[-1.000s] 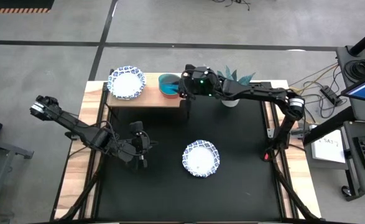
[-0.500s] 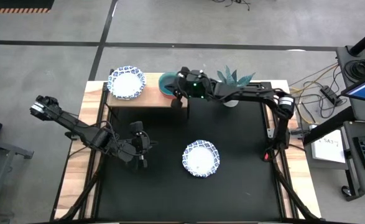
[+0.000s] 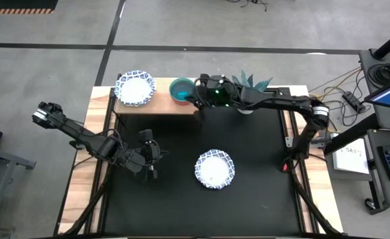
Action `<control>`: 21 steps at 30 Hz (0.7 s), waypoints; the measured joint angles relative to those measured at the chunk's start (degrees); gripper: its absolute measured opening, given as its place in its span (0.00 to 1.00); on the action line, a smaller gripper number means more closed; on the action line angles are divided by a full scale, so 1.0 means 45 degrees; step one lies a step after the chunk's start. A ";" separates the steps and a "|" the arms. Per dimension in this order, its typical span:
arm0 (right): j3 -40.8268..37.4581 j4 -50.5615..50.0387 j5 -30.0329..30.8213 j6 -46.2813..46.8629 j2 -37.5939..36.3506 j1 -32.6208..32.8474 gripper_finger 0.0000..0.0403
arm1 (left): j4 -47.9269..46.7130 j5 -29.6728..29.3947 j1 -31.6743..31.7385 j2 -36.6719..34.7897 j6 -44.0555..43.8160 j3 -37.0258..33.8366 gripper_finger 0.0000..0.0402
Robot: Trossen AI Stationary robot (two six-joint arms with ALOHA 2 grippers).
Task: Place and stack bowls onto a shelf
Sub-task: Stack the blue bowl on top of the blue bowl on the shelf
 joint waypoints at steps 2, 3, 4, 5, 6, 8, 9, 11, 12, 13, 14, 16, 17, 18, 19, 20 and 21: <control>-0.0152 -0.0976 -0.0004 -0.0078 -0.0516 0.0297 0.02 | 0.0001 0.0000 0.0005 0.0000 -0.0185 0.0000 0.00; -0.0306 -0.1362 -0.0002 -0.0102 -0.0756 0.0471 0.02 | 0.0028 0.0000 0.0000 0.0000 -0.0229 0.0000 0.00; -0.0519 -0.1621 -0.0002 -0.0105 -0.1012 0.0648 0.02 | 0.0065 0.0000 0.0000 0.0000 -0.0279 0.0000 0.00; -0.0858 -0.1790 -0.0002 -0.0101 -0.1309 0.0809 0.02 | 0.0109 0.0001 0.0003 0.0000 -0.0297 0.0000 0.00; -0.1260 -0.1914 -0.0002 -0.0062 -0.1610 0.0986 0.02 | 0.0186 0.0005 0.0005 0.0000 -0.0339 0.0000 0.00; -0.2236 -0.1859 -0.0007 0.0080 -0.2264 0.1353 0.02 | 0.0416 0.0004 0.0001 0.0000 -0.0439 0.0000 0.00; -0.2771 -0.1772 -0.0002 0.0198 -0.2630 0.1527 0.02 | 0.0544 0.0002 0.0002 0.0000 -0.0453 0.0000 0.00; -0.3892 -0.1480 0.0000 0.0449 -0.3400 0.1894 0.02 | 0.0899 0.0010 0.0000 0.0000 -0.0502 0.0000 0.00; -0.4486 -0.1134 -0.0002 0.0596 -0.3787 0.2061 0.02 | 0.1099 0.0005 0.0000 0.0000 -0.0527 0.0000 0.00; -0.5042 -0.0830 -0.0002 0.0644 -0.4159 0.2226 0.02 | 0.1314 0.0005 0.0005 0.0000 -0.0550 0.0000 0.00; -0.5680 -0.0523 -0.0006 0.0651 -0.4575 0.2411 0.02 | 0.1631 0.0005 0.0004 0.0000 -0.0566 -0.0017 0.00; -0.6779 0.0045 -0.0007 0.0606 -0.5312 0.2724 0.02 | 0.2373 0.0003 0.0002 0.0000 -0.0574 -0.0134 0.00; -0.7343 0.0264 -0.0007 0.0553 -0.5719 0.2866 0.02 | 0.2773 0.0005 0.0004 0.0000 -0.0598 -0.0210 0.00; -0.7817 0.0389 -0.0007 0.0476 -0.6071 0.3012 0.02 | 0.3134 0.0005 0.0000 0.0005 -0.0642 -0.0277 0.00; -0.8251 0.0537 -0.0007 0.0425 -0.6445 0.3137 0.02 | 0.3545 0.0005 0.0004 0.0010 -0.0717 -0.0345 0.00; -0.8659 0.0600 -0.0007 0.0424 -0.6807 0.3241 0.02 | 0.3900 0.0005 0.0005 0.0010 -0.0828 -0.0408 0.00; -0.9035 0.0622 -0.0007 0.0436 -0.7145 0.3332 0.02 | 0.4270 0.0000 0.0005 0.0010 -0.0927 -0.0469 0.00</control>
